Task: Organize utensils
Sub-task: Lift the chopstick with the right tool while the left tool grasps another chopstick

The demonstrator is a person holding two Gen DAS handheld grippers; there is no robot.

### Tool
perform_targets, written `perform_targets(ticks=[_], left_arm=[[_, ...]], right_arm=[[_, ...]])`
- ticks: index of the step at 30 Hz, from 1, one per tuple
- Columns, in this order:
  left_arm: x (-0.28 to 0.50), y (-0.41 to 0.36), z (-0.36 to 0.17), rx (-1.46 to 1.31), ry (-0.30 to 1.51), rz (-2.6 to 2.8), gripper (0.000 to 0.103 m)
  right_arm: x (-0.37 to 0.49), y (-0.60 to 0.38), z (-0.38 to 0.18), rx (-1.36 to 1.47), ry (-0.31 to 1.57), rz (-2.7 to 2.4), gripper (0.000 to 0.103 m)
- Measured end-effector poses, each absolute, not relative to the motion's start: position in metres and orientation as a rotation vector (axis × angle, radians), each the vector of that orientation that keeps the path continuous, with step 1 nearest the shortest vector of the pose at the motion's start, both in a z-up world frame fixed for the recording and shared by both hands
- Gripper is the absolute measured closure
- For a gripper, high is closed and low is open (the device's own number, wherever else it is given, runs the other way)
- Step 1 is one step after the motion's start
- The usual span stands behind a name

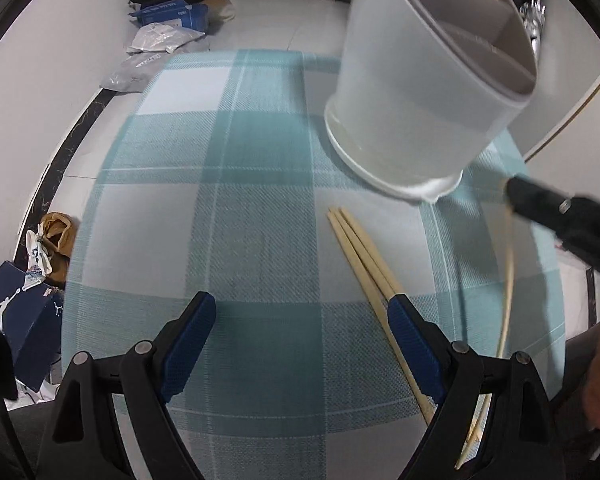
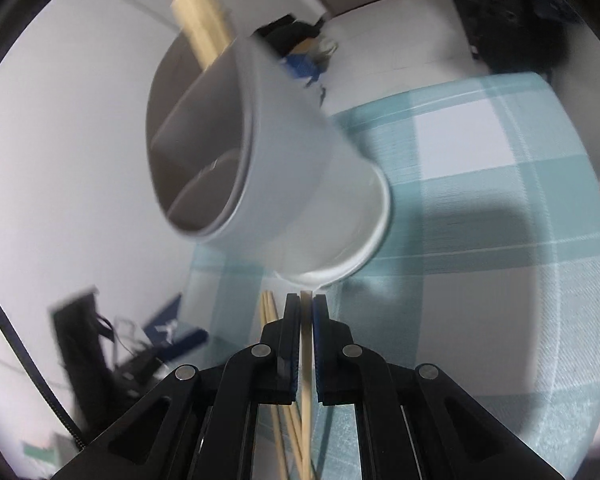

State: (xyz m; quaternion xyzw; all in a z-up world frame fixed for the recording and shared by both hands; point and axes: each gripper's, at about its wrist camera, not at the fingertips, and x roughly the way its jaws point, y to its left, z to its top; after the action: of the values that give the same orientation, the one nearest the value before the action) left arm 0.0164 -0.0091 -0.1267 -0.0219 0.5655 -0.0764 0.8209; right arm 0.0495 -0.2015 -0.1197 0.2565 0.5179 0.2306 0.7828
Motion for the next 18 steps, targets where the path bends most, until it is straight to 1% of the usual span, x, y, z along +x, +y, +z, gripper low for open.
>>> perform_targets(ticks=[4, 9, 11, 13, 14, 15, 17, 18], left_arm=[[0.016, -0.019, -0.127, 0.021, 1.203, -0.125, 0.017], [0.017, -0.019, -0.126, 0.015, 1.221, -0.096, 0.017], [0.017, -0.019, -0.126, 0.04, 1.216, -0.064, 0.021], [0.021, -0.017, -0.126, 0.026, 1.217, -0.06, 0.024], [0.021, -0.016, -0.126, 0.025, 1.213, -0.053, 0.029], [0.023, -0.014, -0.125, 0.022, 1.208, -0.05, 0.032], [0.026, -0.009, -0.125, 0.007, 1.203, -0.039, 0.042], [0.028, -0.006, -0.125, -0.006, 1.2, -0.033, 0.044]], right_arm=[[0.051, -0.215, -0.114, 0.573, 1.092, 0.476, 0.098], [0.051, -0.207, -0.104, 0.539, 1.062, 0.47, 0.098], [0.031, -0.207, -0.102, 0.533, 1.053, 0.47, 0.098], [0.032, -0.211, -0.098, 0.542, 1.054, 0.474, 0.098], [0.033, -0.213, -0.092, 0.543, 1.053, 0.472, 0.098], [0.031, -0.209, -0.094, 0.543, 1.053, 0.471, 0.098], [0.031, -0.209, -0.095, 0.542, 1.049, 0.47, 0.098], [0.031, -0.21, -0.096, 0.541, 1.046, 0.47, 0.098]])
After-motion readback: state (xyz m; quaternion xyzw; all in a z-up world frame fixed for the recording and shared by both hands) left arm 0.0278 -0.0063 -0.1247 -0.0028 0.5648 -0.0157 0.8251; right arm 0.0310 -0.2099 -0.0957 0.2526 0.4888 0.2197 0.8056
